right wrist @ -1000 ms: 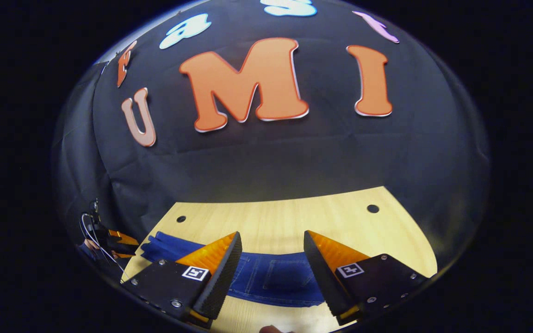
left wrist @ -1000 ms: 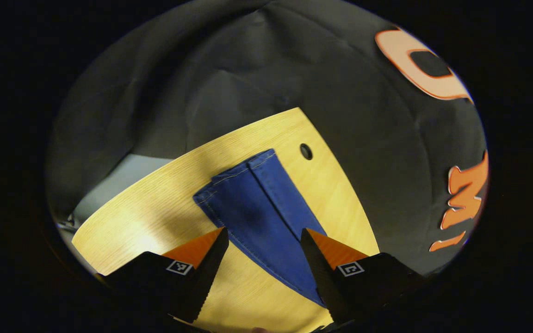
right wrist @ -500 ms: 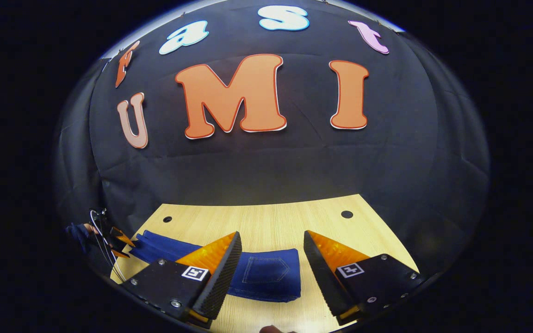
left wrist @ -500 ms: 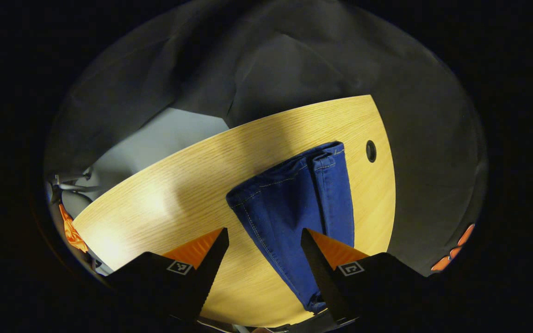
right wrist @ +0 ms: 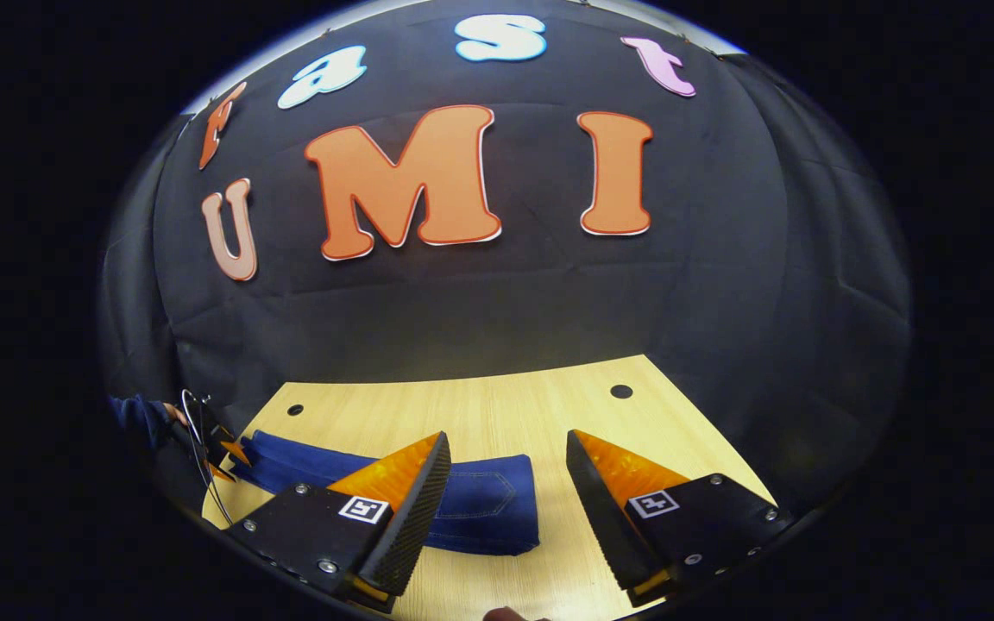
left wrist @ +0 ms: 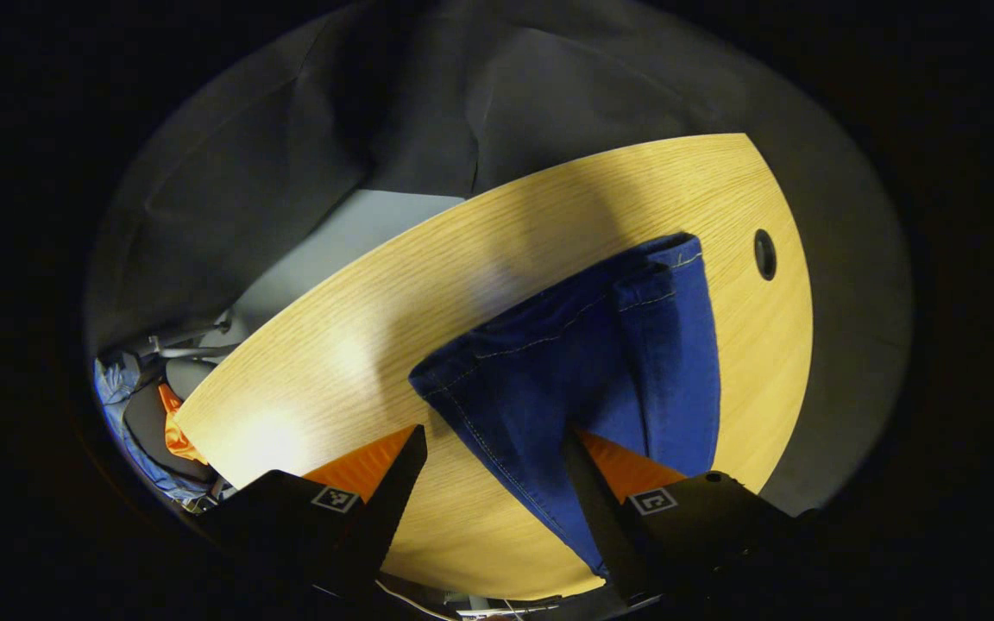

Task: Grasp the waist and the cuffs of the jeans and fold them to make the two legs overlap; first hold the waist and fold one-third of the jeans toward the cuffs, then hold the cuffs and fold the remaining one-third in the same direction to finish folding.

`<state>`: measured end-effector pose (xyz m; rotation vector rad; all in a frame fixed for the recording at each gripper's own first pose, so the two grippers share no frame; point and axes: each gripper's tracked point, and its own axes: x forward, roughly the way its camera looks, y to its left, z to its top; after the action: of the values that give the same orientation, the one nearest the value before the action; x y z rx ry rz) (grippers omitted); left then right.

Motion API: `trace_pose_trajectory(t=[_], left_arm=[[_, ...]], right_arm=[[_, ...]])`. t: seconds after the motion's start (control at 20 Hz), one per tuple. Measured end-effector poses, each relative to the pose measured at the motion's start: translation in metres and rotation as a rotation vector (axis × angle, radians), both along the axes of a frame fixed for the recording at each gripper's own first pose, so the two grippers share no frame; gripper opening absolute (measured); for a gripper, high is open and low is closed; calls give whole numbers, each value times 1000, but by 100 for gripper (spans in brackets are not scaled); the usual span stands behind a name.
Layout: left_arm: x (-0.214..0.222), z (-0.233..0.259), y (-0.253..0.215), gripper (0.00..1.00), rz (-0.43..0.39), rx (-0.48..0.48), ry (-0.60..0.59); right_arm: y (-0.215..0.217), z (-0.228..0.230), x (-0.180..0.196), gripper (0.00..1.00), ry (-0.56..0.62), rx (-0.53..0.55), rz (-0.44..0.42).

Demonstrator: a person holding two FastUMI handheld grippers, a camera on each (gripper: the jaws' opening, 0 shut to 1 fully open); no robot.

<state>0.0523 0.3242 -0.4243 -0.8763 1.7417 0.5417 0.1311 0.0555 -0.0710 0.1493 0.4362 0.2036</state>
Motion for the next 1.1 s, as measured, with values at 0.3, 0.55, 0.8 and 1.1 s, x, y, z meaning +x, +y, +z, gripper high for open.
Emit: trace_pose_trajectory(t=[0.3, 0.55, 0.8, 1.1], left_arm=[[7, -5, -1, 94, -69, 11, 131], [17, -9, -13, 48, -48, 4, 107], [27, -7, -15, 11, -107, -10, -97], [44, 20, -31, 2, -150, 4, -428]], right_arm=[[-7, -6, 5, 86, 32, 10, -7], [1, -7, 9, 86, 33, 22, 8], [1, -14, 10, 86, 41, -7, 26], [-17, -10, 15, 86, 37, 10, 18]])
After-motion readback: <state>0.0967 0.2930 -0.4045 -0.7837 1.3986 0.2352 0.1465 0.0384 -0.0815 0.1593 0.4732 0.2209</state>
